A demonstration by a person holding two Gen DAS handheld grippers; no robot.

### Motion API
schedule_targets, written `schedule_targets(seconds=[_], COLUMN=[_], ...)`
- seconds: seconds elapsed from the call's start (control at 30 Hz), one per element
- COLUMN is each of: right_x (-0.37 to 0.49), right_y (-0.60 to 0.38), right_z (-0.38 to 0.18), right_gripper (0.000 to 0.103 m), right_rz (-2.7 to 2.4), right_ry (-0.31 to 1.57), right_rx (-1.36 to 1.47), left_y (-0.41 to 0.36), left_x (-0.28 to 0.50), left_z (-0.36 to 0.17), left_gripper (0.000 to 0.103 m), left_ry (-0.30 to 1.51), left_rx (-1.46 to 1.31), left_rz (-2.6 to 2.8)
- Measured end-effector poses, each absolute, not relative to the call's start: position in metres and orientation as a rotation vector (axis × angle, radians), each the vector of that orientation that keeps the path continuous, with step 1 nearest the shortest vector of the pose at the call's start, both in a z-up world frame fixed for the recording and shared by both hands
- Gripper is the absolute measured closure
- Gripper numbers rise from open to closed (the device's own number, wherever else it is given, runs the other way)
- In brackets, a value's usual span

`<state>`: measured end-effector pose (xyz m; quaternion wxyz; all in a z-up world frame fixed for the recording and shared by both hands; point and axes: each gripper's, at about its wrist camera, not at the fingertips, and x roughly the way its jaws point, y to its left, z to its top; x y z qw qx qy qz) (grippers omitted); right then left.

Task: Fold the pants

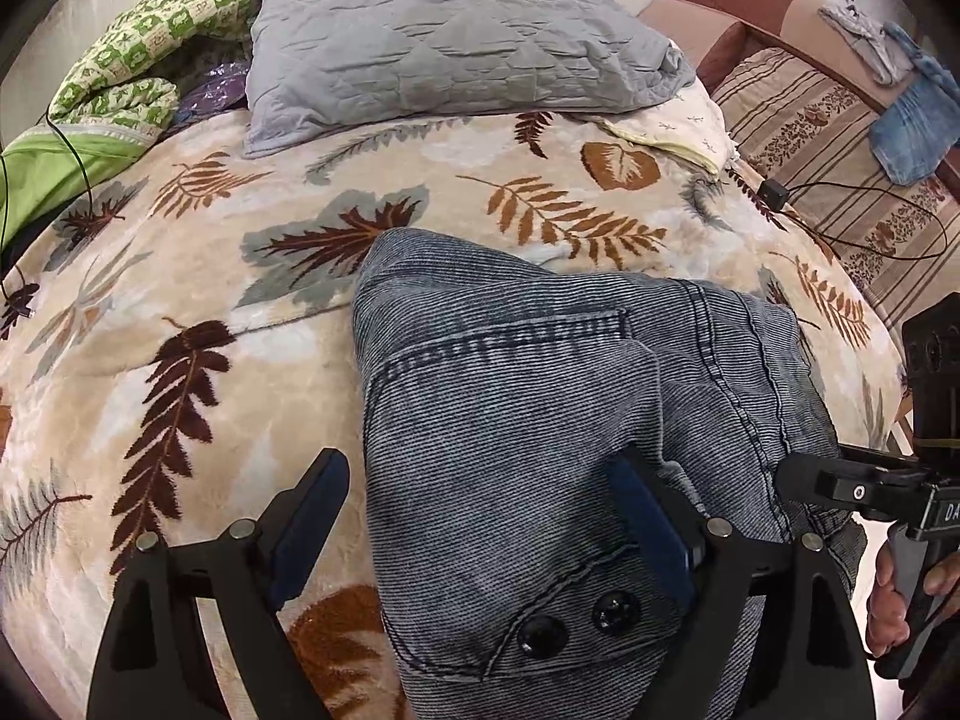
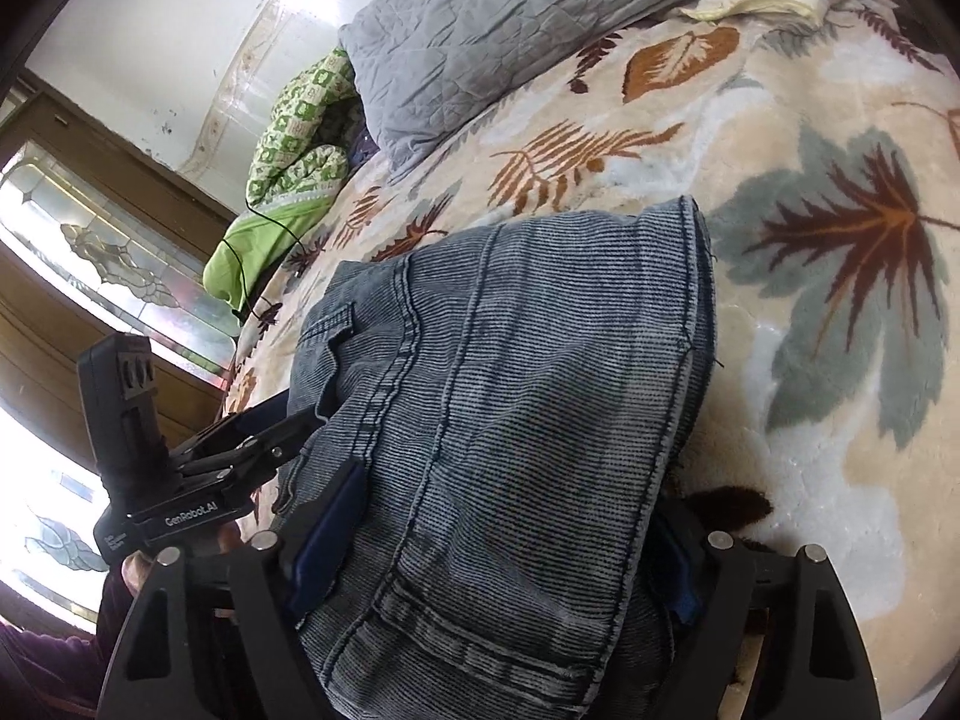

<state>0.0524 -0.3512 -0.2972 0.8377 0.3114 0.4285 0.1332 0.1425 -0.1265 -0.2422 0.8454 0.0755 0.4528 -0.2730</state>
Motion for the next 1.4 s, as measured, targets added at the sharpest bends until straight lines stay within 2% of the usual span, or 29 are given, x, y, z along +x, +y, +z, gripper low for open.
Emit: schedule_targets(seconds=[0.07,0.27,0.33,0.47,0.5,0.6,0.7,0.8,1.0,1.23,1.3,1.37,1.4], right_x=[0.052,0.049,0.049,0.046,0.046,0.042,0.040,0.038,0.037,0.036,0.037,0.038,0.040], right_y=[-0.353,-0.354,-0.354,-0.357,-0.358,-0.364,-0.366,-0.363,-0.360,-0.362,-0.362,-0.362,-0.361], right_z=[-0.299,-0.300,-0.300,-0.302,-0.302,-0.307,-0.309,-0.308,-0.309,-0.310,-0.311,-0.310,-0.308], right_gripper=[0.018,0.022,0.023,0.023,0.023,0.023,0.024,0.024,0.024,0.024,0.024,0.024,0.024], right_rz=[0.284,0.273,0.268,0.269,0.270,0.283,0.283,0.279,0.277,0.290,0.292,0.293,0.291], right_ry=[0.903,0.895,0.894,0.888,0.886,0.867,0.857,0.850,0.838,0.840,0.842,0.852,0.860], right_rx=[0.667,0.666,0.662,0.677,0.684,0.719,0.730,0.706,0.688,0.686,0.683,0.676,0.669], left_y=[-0.127,-0.129,-0.126,-0.114,-0.111,-0.098,-0.084,-0.073,-0.073,-0.094,-0.094,-0.091,-0.089], left_x=[0.140,0.137,0.138,0.139,0.139,0.134,0.127,0.124,0.139,0.150,0.150,0.151,0.151], left_z=[-0.240,-0.240,-0.241,-0.233,-0.231,-0.222,-0.213,-0.214,-0.244,-0.263,-0.265,-0.265,-0.264], left_gripper=[0.015,0.027,0.039,0.041,0.040,0.022,0.021,0.013,0.012,0.013,0.017,0.027,0.038], left_ry=[0.949,0.947,0.955,0.976,0.981,0.995,0.986,1.009,1.183,1.221,1.204,1.195,1.191], left_rx=[0.165,0.162,0.142,0.097,0.088,0.053,0.011,0.009,-0.121,-0.167,-0.183,-0.207,-0.209], left_rz=[-0.578,-0.593,-0.598,-0.596,-0.598,-0.592,-0.606,-0.579,-0.643,-0.748,-0.769,-0.789,-0.786])
